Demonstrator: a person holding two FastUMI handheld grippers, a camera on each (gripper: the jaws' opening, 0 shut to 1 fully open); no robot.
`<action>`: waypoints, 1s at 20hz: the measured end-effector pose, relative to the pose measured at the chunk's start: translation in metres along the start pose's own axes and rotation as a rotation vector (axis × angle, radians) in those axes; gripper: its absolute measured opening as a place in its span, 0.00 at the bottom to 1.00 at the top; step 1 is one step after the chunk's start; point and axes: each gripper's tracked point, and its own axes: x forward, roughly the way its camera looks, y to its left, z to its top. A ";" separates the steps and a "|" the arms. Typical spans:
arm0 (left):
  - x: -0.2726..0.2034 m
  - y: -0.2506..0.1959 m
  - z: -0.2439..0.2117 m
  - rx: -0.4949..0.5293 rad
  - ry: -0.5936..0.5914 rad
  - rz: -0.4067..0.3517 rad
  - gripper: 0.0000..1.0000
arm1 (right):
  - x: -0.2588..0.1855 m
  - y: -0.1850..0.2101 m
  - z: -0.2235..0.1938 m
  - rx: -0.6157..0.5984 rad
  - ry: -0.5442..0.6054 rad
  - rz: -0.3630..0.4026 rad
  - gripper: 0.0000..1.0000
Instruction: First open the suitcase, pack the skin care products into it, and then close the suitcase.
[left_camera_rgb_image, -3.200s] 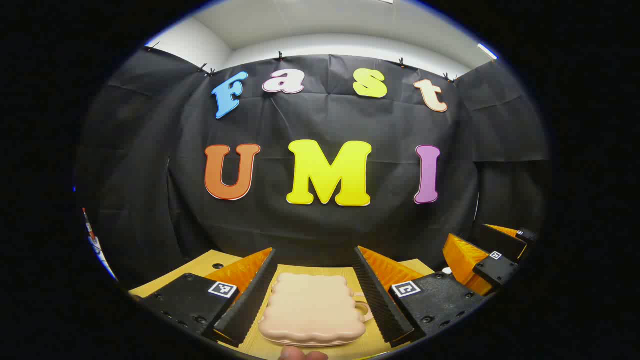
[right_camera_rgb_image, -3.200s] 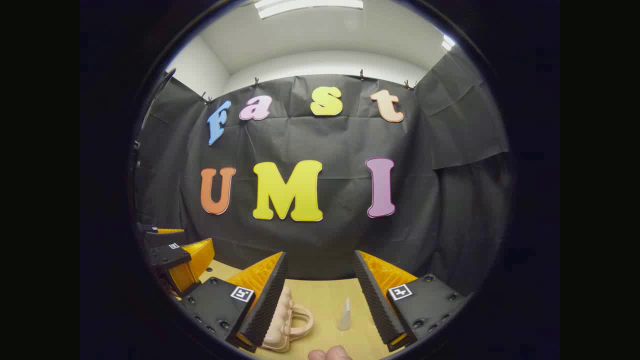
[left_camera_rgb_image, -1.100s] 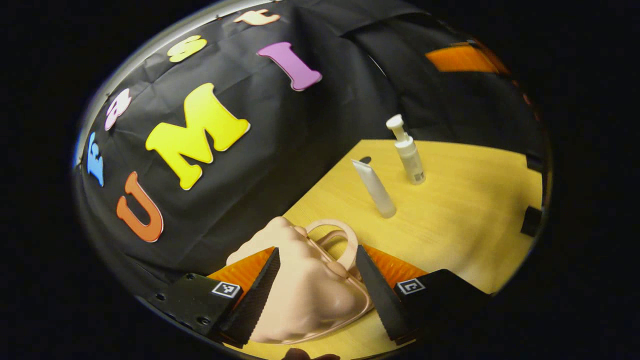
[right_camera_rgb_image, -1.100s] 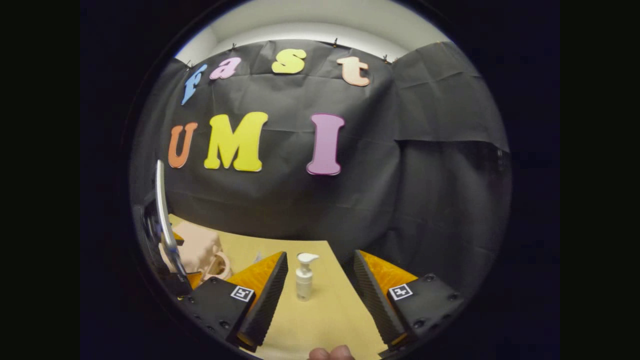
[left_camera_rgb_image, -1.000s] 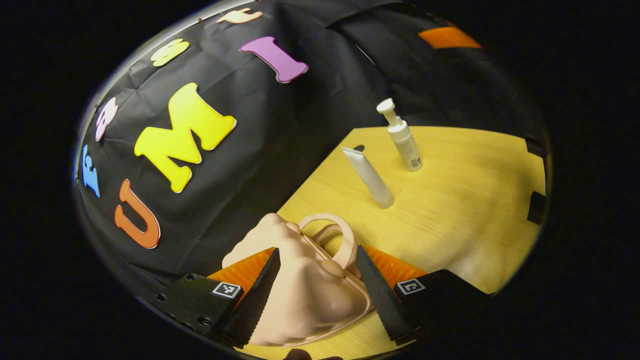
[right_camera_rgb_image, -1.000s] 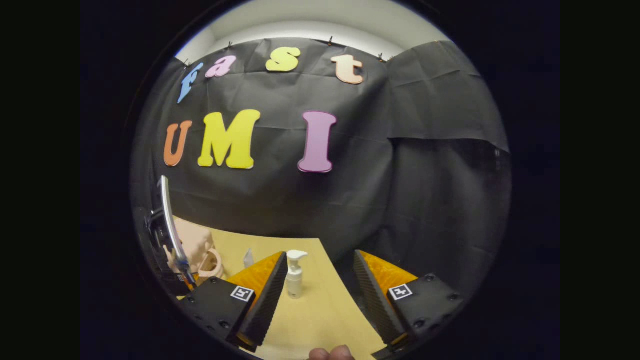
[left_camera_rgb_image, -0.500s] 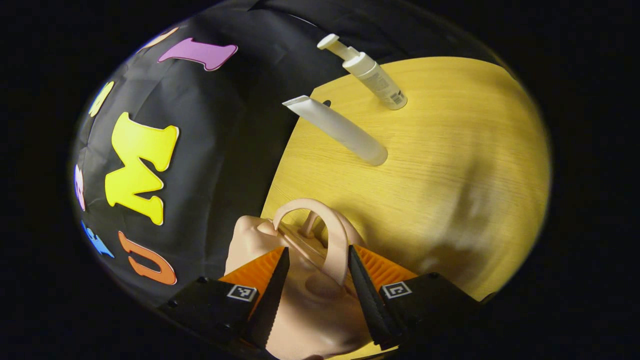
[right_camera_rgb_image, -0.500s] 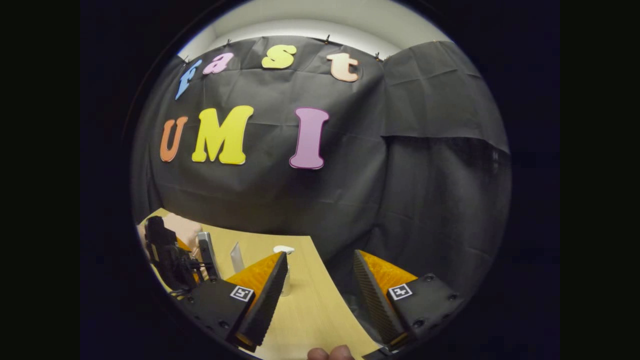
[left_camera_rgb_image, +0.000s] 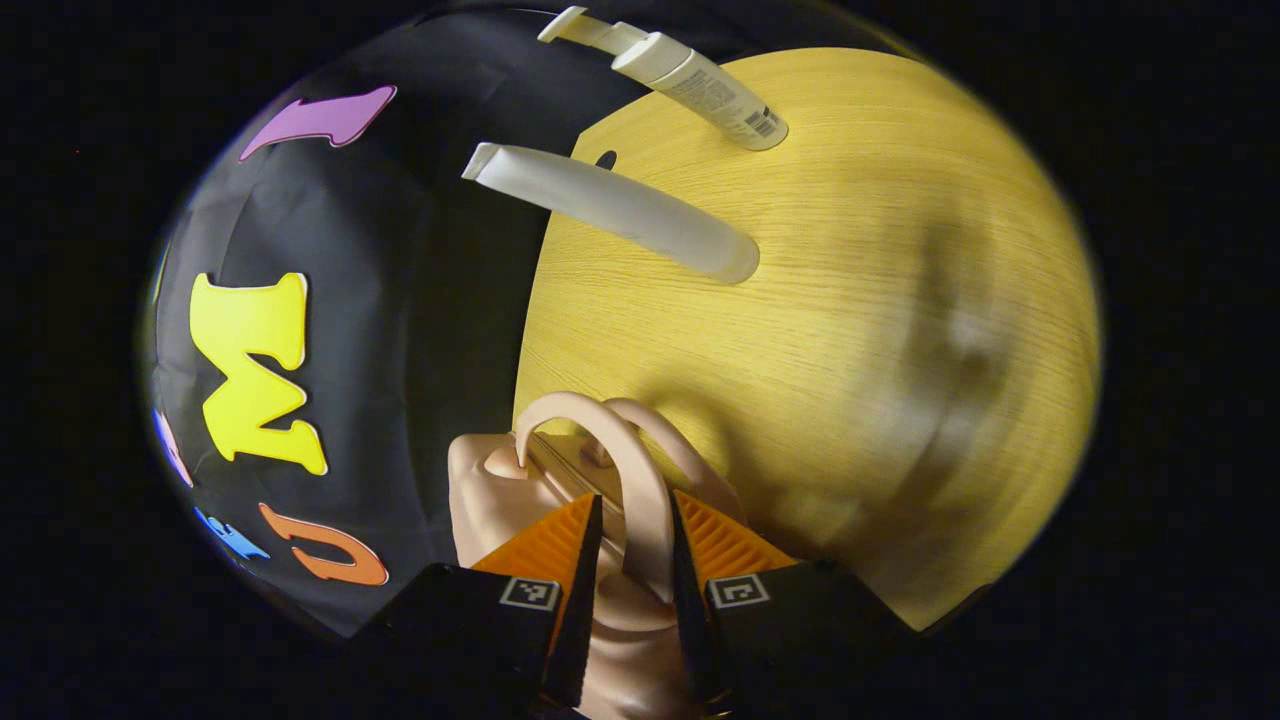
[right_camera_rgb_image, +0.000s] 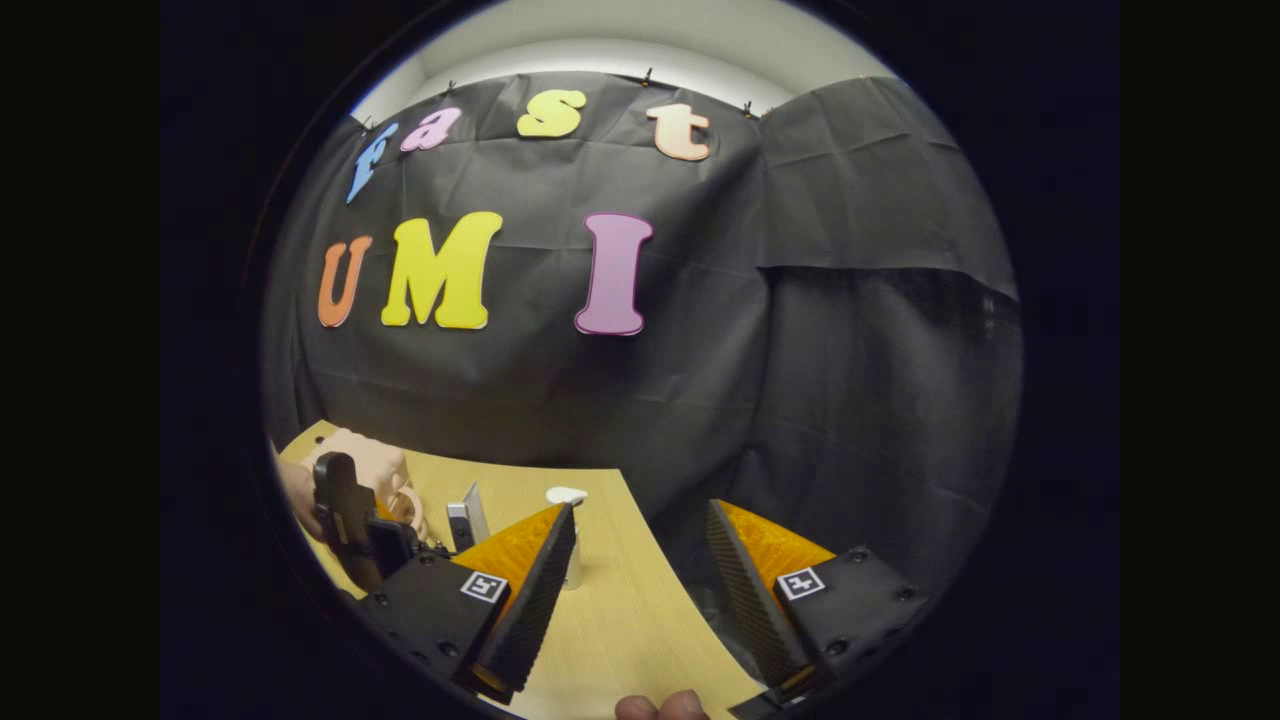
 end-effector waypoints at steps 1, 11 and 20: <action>0.000 -0.001 0.001 -0.005 -0.012 -0.005 0.34 | -0.003 -0.001 0.002 0.002 -0.005 -0.005 0.79; -0.056 0.055 -0.013 -0.294 -0.182 0.074 0.07 | -0.022 0.022 0.029 -0.032 -0.058 0.014 0.79; -0.153 0.193 -0.134 -0.959 -0.405 0.252 0.04 | -0.039 0.107 0.068 -0.112 -0.112 0.168 0.79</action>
